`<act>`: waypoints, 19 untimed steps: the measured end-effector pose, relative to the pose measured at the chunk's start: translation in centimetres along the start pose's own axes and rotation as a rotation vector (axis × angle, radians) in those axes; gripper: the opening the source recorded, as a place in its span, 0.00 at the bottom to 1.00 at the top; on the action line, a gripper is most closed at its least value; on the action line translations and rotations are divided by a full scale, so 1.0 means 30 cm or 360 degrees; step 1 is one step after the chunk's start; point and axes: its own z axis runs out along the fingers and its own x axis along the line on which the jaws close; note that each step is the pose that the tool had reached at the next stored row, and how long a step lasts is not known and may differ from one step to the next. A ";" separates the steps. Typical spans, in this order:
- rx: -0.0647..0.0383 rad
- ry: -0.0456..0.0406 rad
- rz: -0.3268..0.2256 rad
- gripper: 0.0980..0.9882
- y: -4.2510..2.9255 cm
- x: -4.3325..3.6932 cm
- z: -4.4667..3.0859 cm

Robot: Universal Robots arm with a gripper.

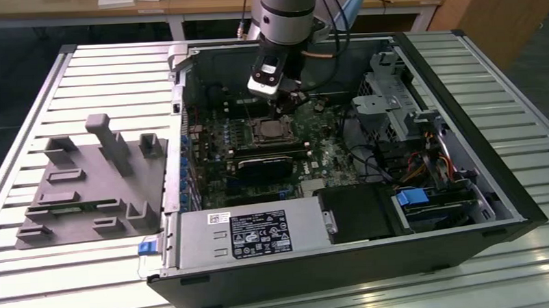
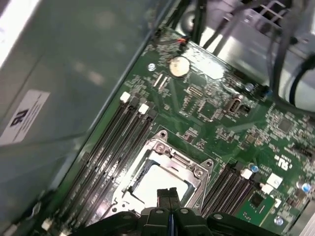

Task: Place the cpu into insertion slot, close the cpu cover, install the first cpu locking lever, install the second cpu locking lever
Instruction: 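Close the cpu cover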

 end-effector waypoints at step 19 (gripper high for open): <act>0.0012 -0.0010 -0.0514 0.01 0.000 0.000 0.001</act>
